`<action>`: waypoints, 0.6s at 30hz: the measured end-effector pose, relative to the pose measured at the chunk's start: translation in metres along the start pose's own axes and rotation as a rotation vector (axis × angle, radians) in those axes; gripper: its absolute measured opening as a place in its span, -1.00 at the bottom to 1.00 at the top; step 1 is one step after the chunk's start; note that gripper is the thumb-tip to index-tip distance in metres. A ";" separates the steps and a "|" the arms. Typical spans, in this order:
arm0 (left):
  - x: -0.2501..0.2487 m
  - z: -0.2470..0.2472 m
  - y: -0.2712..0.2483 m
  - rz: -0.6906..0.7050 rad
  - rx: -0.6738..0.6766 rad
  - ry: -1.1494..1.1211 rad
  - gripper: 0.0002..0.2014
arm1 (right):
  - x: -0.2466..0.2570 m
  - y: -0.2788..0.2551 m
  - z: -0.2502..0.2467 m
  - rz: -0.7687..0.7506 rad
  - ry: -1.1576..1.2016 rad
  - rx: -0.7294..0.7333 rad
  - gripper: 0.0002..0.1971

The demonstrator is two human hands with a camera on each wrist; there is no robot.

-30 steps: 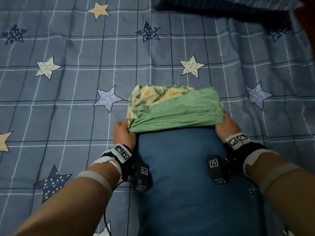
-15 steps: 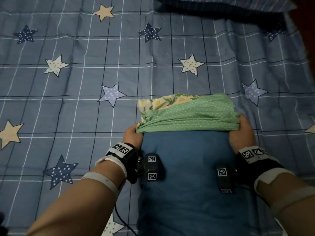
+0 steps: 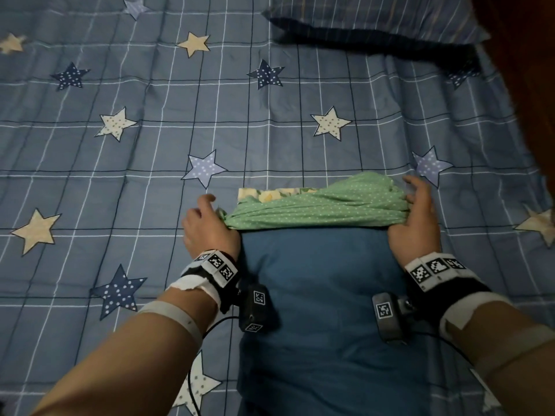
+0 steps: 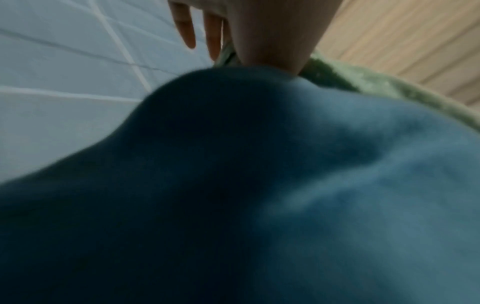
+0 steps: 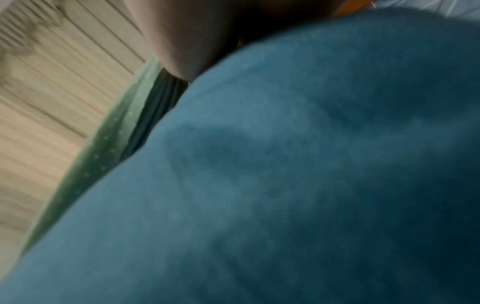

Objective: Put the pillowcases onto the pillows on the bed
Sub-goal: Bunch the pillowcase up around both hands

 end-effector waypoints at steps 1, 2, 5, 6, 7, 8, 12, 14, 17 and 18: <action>-0.007 -0.006 0.000 0.080 -0.051 0.007 -0.50 | 0.004 0.000 -0.002 -0.030 -0.059 -0.005 -0.30; -0.015 -0.009 0.001 0.171 -0.048 -0.031 -0.52 | 0.009 0.001 -0.003 -0.068 -0.123 -0.007 -0.34; -0.030 -0.015 0.002 0.294 0.010 -0.130 -0.71 | 0.018 0.008 -0.005 -0.099 -0.215 -0.031 -0.55; -0.032 -0.018 0.001 0.299 0.002 -0.125 -0.74 | 0.018 0.010 -0.005 -0.081 -0.226 -0.040 -0.59; -0.032 -0.020 0.001 0.293 0.002 -0.134 -0.75 | 0.018 0.011 -0.004 -0.080 -0.246 -0.056 -0.62; -0.031 -0.020 0.001 0.275 0.008 -0.156 -0.75 | 0.021 0.012 -0.004 -0.105 -0.275 -0.077 -0.64; -0.027 -0.028 -0.001 0.215 -0.054 -0.276 -0.84 | 0.027 0.007 -0.002 -0.208 -0.349 -0.132 -0.69; -0.025 -0.030 -0.005 0.210 -0.111 -0.293 -0.74 | 0.028 0.007 0.001 -0.275 -0.371 -0.130 -0.66; -0.020 -0.025 -0.007 0.180 -0.123 -0.359 -0.56 | 0.024 0.006 0.007 -0.286 -0.380 -0.116 -0.62; -0.017 -0.021 -0.006 0.170 -0.116 -0.394 -0.54 | 0.023 0.005 0.008 -0.262 -0.357 -0.109 -0.59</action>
Point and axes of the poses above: each hand's wrist, its own y-axis towards the middle knuckle, its own z-axis out of the palm, x = y × z, the point moved 5 cm from there along y, towards the middle knuckle, and after that the axes turned 13 degrees about x, right-handed, at the moved point
